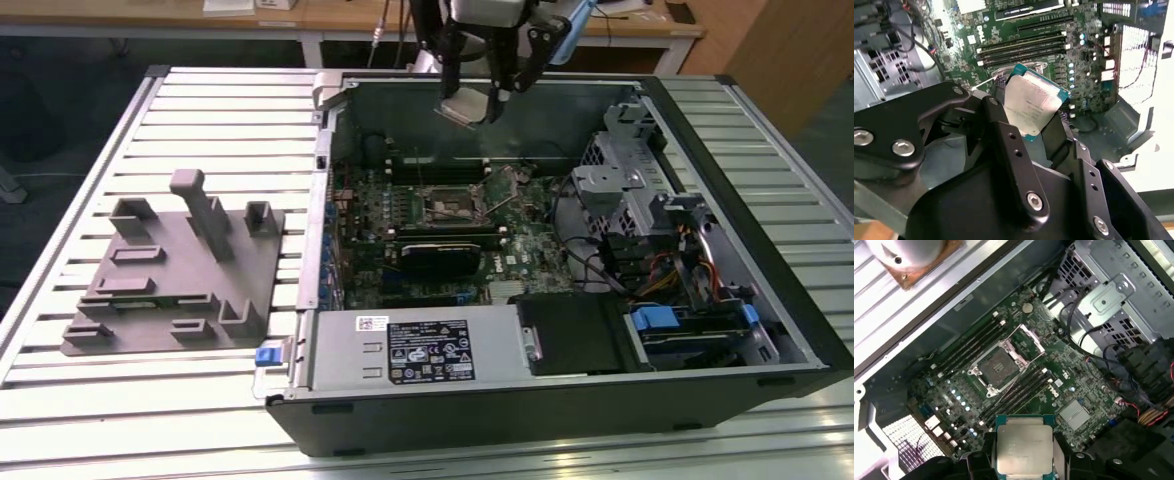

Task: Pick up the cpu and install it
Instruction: 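Place the cpu into insertion slot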

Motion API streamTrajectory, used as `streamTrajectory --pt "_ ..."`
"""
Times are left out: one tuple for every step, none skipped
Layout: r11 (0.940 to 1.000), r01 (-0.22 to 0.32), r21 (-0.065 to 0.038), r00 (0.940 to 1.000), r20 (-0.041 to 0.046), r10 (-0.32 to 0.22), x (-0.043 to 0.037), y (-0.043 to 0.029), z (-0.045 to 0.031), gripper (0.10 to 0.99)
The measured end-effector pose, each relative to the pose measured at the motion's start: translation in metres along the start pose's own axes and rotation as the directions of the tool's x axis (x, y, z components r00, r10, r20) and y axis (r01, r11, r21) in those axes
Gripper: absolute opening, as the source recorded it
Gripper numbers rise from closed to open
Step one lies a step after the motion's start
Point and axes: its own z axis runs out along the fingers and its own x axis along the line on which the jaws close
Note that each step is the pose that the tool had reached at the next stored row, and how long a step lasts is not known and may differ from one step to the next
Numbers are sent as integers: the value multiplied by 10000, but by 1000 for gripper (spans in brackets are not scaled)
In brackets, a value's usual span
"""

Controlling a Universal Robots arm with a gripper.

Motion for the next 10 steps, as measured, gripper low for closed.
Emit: streamTrajectory --pt "9998 -180 1 9998 4 180 0 0 5 541" --pt "9994 -359 1 9994 8 359 0 0 10 541" --pt "9985 -540 1 9985 12 540 0 0 14 541" --pt "9974 -724 1 9974 16 724 0 0 19 541" --pt "9959 -903 1 9959 20 903 0 -1 23 541" --pt "9942 -1076 2 9942 25 1076 0 -1 26 541" --pt "9920 -1264 2 9920 29 1264 0 -1 30 541" --pt "9895 -1443 1 9895 33 1443 0 -1 34 541" --pt "9868 -1619 2 9868 37 1619 0 -1 38 541" --pt "9837 -1798 2 9837 41 1798 0 -1 41 541"
